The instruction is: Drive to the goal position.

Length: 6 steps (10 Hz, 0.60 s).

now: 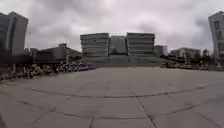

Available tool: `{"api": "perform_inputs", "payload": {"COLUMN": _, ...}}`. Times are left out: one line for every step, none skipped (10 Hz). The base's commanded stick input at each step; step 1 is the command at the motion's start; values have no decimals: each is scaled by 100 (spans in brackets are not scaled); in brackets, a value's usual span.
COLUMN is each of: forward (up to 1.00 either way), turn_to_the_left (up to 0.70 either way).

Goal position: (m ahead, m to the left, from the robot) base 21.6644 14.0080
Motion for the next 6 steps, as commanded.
{"api": "perform_inputs", "payload": {"forward": 100, "turn_to_the_left": 0}}
{"api": "perform_inputs", "payload": {"forward": 100, "turn_to_the_left": 0}}
{"api": "perform_inputs", "payload": {"forward": 100, "turn_to_the_left": 0}}
{"api": "perform_inputs", "payload": {"forward": 100, "turn_to_the_left": 0}}
{"api": "perform_inputs", "payload": {"forward": 100, "turn_to_the_left": -3}}
{"api": "perform_inputs", "payload": {"forward": 100, "turn_to_the_left": -6}}
